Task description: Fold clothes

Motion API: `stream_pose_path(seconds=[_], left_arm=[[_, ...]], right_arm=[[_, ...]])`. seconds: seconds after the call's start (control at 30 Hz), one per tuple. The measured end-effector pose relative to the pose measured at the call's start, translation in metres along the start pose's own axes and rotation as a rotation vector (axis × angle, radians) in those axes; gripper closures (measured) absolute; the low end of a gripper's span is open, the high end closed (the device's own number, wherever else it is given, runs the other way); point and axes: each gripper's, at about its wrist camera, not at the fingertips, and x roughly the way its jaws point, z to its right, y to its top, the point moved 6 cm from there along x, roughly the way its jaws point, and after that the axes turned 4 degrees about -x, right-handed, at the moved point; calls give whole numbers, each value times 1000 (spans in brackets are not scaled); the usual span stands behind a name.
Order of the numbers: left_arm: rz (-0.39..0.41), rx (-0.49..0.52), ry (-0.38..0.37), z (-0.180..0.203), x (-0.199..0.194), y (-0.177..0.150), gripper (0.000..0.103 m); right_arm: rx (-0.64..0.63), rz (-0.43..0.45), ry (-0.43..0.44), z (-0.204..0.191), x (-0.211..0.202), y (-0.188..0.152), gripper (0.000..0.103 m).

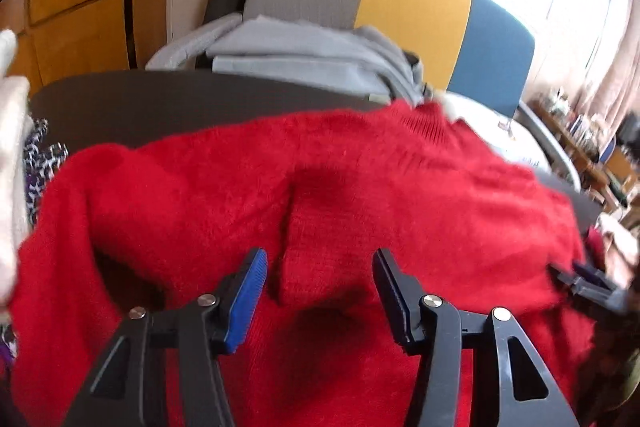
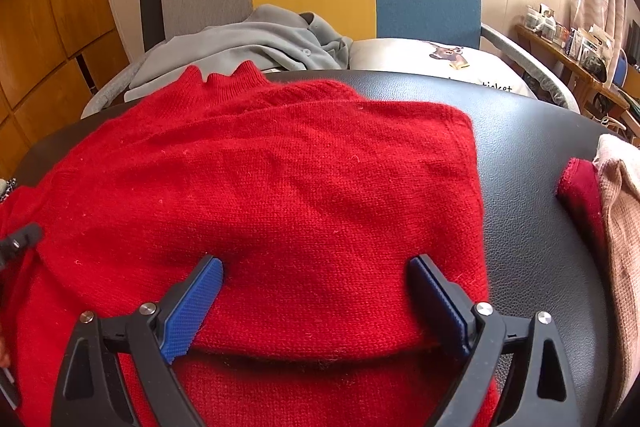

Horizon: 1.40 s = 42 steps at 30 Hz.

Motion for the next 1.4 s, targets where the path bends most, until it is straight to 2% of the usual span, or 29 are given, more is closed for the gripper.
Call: stream_pose_path(seconds=[0.17,0.23,0.27,0.4,0.5,0.67,0.87,0.97,1.03,1.1,1.13,1.17,1.2,1.27,1.3,1.4], left_arm=[[-25,-16,-98,6,12,36,33],[-22,28,-104,11,19,53,31],[-23,58,-108,16,25,62,31],[-56,163,-119,41,55,90,31],[-101,220,-114,58,85,101,31],[-174,254,-106,70,134,107,33],[-163,269,-111,80,160,111,34],[-167,242,-124,84,167,118,34],[-177,236,-129,88,170,123,42],[-193,245,-134,96,173,127,73],[-205,249,-144,101,174,128,82],[-210,254,-144,106,175,129,91],[-205,261,-136,109,174,130,96],[-185,265,-129,113,167,132,96],[-171,250,-139,112,162,134,96],[-108,191,-199,106,136,138,96]], right_arm=[[-30,-35,67,3,-2,4,6],[-54,-39,101,4,-5,13,19],[-59,-29,124,5,-9,19,31],[-93,21,231,0,-10,67,35],[-124,30,272,-12,7,106,41],[-200,-18,283,-35,59,152,49],[-285,-98,281,-55,110,149,54],[-289,-68,297,-56,115,153,54],[-285,-73,313,-57,119,156,59],[-291,-84,328,-61,122,159,72],[-285,-93,339,-62,123,160,75],[-278,-101,350,-64,124,161,84],[-275,-105,354,-66,122,162,89],[-271,-110,359,-68,119,162,90],[-269,-113,361,-70,117,163,91],[-254,-49,377,-66,90,163,91]])
